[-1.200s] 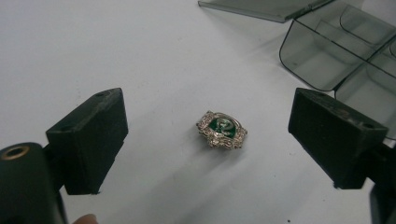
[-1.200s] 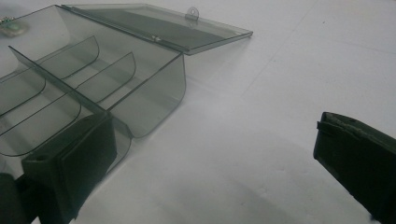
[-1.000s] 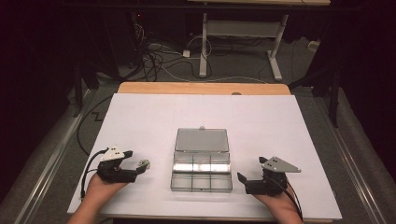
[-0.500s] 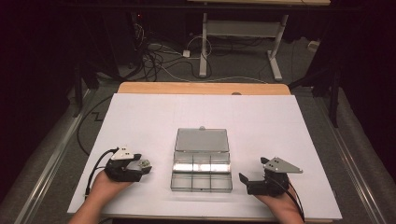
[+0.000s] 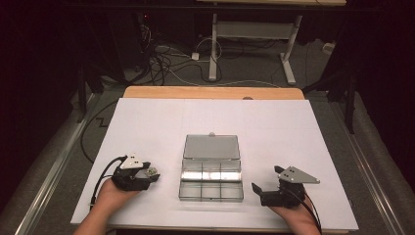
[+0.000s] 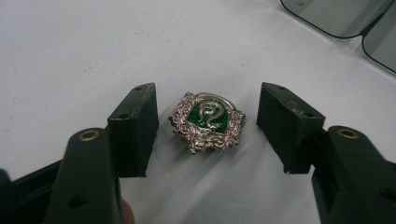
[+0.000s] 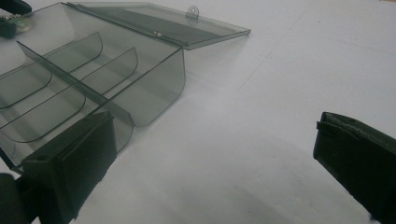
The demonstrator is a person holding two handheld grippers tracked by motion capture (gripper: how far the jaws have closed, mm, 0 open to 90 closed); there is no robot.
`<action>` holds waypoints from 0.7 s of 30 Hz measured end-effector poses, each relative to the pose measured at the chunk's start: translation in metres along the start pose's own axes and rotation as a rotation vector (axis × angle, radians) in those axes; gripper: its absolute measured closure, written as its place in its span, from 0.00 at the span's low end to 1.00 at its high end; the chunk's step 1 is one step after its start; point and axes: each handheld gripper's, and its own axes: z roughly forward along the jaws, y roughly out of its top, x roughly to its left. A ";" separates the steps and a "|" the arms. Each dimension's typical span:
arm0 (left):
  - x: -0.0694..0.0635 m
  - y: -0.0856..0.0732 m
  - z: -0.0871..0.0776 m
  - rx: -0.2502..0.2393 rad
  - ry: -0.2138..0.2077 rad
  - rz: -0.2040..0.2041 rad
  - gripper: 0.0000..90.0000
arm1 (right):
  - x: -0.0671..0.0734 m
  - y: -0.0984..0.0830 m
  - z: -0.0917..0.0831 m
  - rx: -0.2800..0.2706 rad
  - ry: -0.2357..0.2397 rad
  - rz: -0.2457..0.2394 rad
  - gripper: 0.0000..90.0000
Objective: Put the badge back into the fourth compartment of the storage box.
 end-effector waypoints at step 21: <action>-0.002 -0.002 -0.004 -0.034 -0.017 0.002 0.60 | -0.002 -0.002 -0.001 -0.001 0.003 0.007 0.01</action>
